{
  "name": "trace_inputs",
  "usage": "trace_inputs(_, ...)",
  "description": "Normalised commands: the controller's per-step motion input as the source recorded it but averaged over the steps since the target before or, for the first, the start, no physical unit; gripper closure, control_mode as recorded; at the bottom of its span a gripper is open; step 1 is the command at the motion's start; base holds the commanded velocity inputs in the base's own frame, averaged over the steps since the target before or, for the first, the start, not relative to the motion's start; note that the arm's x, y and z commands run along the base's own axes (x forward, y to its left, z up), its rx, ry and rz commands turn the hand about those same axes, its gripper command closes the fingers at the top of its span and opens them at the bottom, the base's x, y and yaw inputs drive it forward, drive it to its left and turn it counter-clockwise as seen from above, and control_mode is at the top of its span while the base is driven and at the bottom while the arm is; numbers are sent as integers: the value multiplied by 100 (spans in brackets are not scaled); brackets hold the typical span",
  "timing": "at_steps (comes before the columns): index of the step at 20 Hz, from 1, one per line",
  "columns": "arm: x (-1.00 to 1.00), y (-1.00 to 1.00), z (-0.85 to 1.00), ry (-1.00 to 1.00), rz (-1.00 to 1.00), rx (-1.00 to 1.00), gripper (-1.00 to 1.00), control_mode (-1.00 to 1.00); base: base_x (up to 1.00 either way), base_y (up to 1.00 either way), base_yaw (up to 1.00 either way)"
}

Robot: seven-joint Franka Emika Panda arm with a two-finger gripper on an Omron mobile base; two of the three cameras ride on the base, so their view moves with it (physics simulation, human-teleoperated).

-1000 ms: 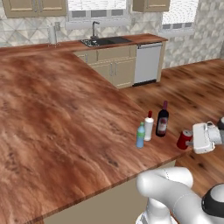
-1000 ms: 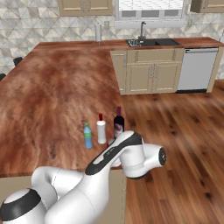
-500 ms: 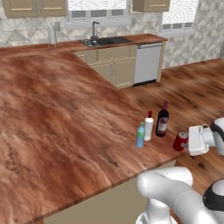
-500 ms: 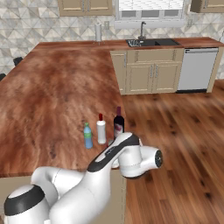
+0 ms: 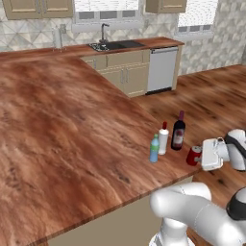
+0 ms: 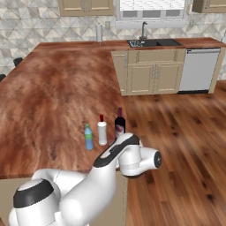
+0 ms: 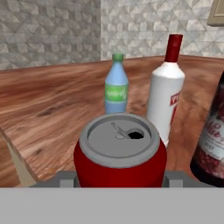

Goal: Move the drinks to the dining counter.

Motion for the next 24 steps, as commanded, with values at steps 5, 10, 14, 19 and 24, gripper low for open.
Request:
trace_inputs(5, 25, 0, -12, 0, 0, 1, 100, -100, 0, 0, 0)
trace_inputs(10, 18, 5, -18, 0, 0, 0, 100, -100, 0, 0, 0)
trace_inputs(14, 16, 11, -22, 0, 0, 0, 100, -100, 0, 0, 0)
trace_inputs(19, 19, 12, -21, 0, 0, 0, 100, -100, 0, 0, 0)
trace_inputs(24, 25, 5, -18, 0, 0, 0, 100, -100, 0, 0, 0)
